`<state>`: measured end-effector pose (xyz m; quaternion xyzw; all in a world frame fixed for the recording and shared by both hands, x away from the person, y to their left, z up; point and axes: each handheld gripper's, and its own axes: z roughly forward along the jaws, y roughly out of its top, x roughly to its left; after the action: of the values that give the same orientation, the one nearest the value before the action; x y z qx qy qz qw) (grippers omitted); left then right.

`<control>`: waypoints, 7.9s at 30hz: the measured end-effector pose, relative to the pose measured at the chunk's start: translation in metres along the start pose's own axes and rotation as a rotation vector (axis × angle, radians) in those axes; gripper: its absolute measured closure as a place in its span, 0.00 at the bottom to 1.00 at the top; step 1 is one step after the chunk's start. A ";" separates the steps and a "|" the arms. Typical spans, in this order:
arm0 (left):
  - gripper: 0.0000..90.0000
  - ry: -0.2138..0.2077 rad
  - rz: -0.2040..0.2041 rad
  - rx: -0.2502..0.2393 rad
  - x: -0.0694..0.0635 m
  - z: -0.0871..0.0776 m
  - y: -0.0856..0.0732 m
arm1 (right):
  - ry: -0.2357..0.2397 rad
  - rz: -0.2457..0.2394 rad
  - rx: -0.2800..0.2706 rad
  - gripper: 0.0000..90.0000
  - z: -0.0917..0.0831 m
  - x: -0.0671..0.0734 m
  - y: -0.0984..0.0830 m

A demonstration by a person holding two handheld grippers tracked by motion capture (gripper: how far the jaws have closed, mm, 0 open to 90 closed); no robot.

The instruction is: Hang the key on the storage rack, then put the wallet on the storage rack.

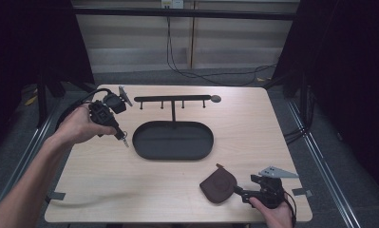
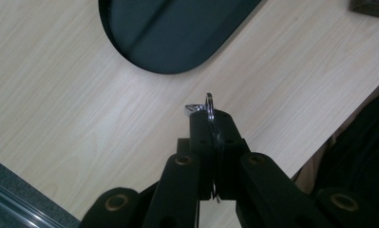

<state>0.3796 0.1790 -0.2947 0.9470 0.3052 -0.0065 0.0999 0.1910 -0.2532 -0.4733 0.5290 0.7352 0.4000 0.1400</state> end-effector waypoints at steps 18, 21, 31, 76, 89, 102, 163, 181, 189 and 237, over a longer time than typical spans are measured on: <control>0.99 -0.001 -0.012 0.000 0.012 -0.012 0.035 | 0.006 0.006 -0.004 0.19 -0.001 -0.001 0.000; 0.99 -0.002 -0.013 0.000 0.016 -0.013 0.043 | 0.012 0.009 -0.002 0.18 -0.001 -0.001 0.000; 0.99 -0.003 -0.032 0.005 0.023 -0.009 0.065 | 0.016 0.009 0.001 0.18 -0.001 -0.001 0.000; 0.98 0.021 -0.098 -0.002 0.051 0.005 0.085 | 0.023 0.006 0.005 0.18 -0.001 -0.001 0.000; 0.97 0.055 -0.118 -0.010 0.054 0.007 0.084 | 0.021 0.007 0.007 0.18 -0.001 -0.001 0.000; 0.88 0.005 -0.158 -0.028 0.060 0.009 0.066 | 0.022 0.013 0.013 0.18 0.002 -0.002 0.001; 0.20 -0.059 -0.267 -0.564 0.005 0.077 -0.138 | 0.032 0.062 0.010 0.21 -0.001 -0.006 0.005; 0.19 -0.053 -0.326 -0.669 -0.040 0.118 -0.196 | 0.072 0.015 0.067 0.28 -0.005 0.003 0.026; 0.19 -0.085 -0.290 -0.678 -0.051 0.139 -0.205 | 0.096 -0.022 0.155 0.36 0.010 0.008 0.025; 0.24 -0.094 -0.226 -0.641 -0.053 0.145 -0.197 | 0.118 -0.120 0.798 0.19 0.088 0.024 0.084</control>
<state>0.2288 0.2769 -0.4691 0.8263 0.3900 0.0349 0.4049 0.2925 -0.1834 -0.4629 0.4740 0.8691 0.1041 -0.0954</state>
